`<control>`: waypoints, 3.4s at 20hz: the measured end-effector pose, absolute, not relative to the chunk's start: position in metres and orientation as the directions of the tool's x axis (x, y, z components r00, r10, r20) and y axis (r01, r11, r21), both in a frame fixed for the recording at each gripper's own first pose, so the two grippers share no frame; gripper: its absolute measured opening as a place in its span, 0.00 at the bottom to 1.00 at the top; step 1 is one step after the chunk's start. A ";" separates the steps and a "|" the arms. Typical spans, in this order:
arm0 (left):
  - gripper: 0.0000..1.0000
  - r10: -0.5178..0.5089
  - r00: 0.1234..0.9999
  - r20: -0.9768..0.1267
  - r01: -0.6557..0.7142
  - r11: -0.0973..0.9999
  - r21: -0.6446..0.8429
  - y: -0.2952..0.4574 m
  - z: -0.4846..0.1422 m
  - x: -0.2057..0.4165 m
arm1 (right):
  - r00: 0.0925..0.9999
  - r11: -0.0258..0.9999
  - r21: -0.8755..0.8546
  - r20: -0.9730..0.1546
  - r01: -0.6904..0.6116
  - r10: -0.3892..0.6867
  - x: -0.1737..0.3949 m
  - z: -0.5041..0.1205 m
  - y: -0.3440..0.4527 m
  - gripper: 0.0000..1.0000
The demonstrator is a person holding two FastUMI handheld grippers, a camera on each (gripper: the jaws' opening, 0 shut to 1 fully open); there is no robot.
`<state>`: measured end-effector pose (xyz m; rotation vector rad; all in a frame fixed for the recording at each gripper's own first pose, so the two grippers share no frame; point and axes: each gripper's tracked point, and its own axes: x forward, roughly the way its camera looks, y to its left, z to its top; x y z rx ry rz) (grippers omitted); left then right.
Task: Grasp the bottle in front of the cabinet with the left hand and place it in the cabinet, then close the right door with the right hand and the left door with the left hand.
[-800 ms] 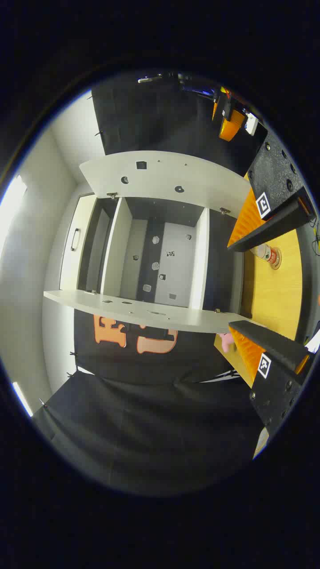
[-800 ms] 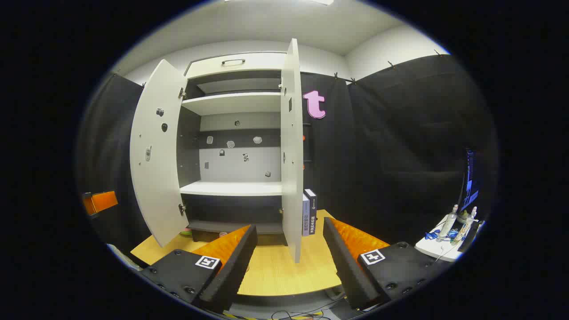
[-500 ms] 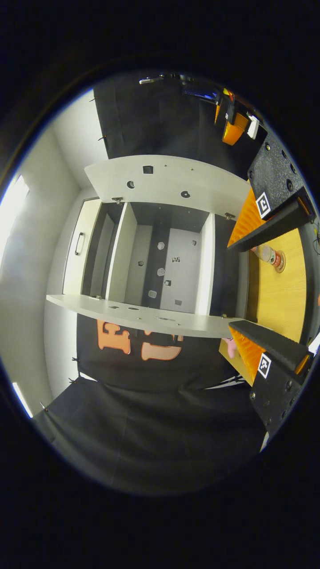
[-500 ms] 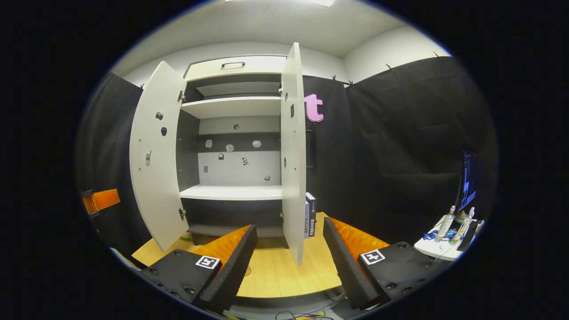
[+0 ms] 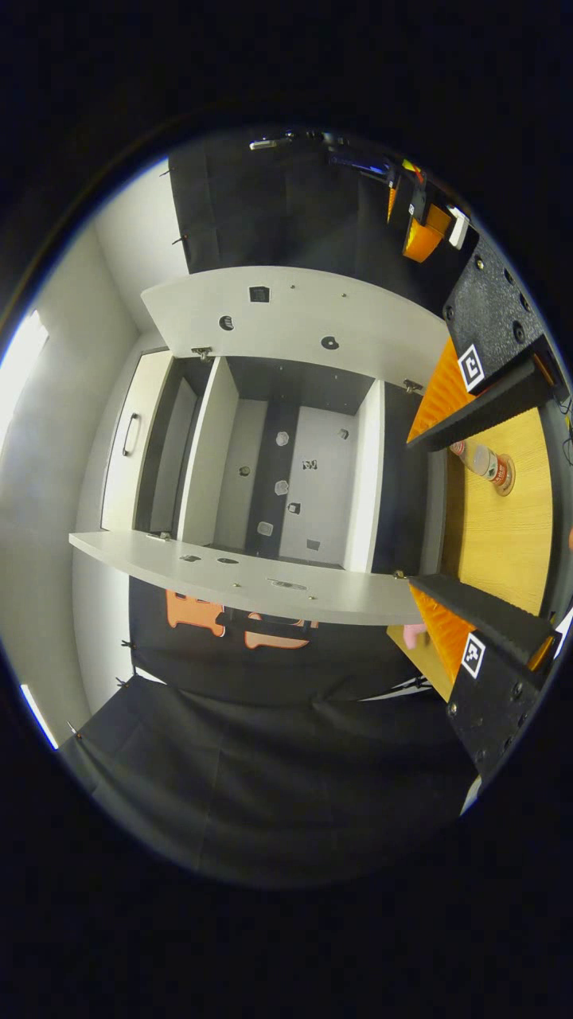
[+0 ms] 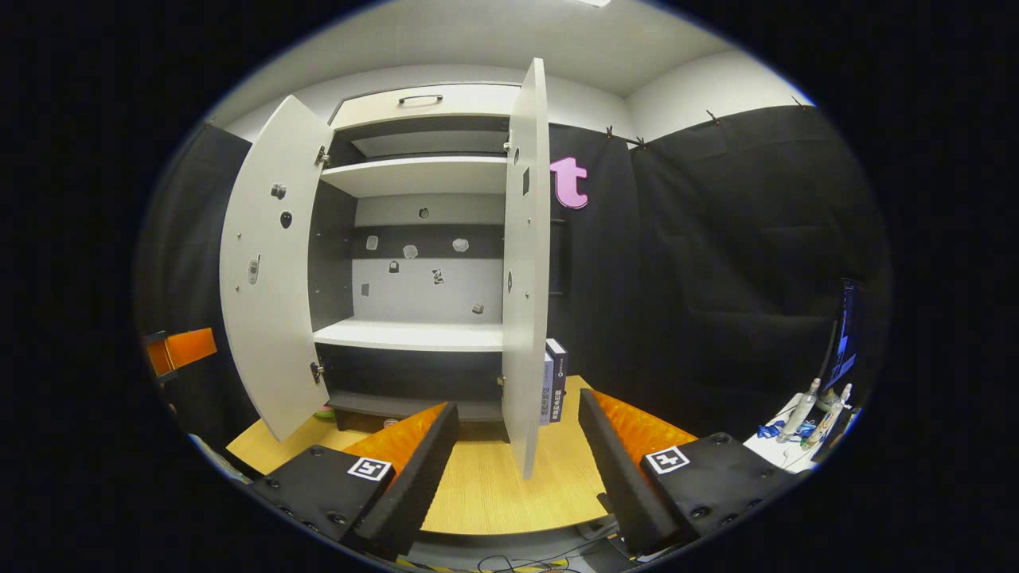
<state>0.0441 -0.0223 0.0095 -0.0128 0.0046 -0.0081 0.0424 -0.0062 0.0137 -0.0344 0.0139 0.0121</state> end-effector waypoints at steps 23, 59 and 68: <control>0.95 -0.111 0.918 -0.380 0.116 0.993 -0.009 -0.150 -0.250 0.144 | 0.996 0.995 -0.054 -0.031 -0.085 0.084 0.110 0.020 -0.061 1.00; 0.76 -0.153 0.921 -0.358 0.187 0.980 0.062 -0.113 -0.128 0.264 | 0.998 0.998 -0.069 -0.063 0.009 -0.013 0.098 0.005 -0.047 0.97; 0.76 -0.161 0.949 -0.270 0.193 0.977 0.094 -0.130 -0.010 0.320 | 1.000 0.999 -0.048 -0.029 -0.001 0.000 0.102 0.019 -0.079 0.97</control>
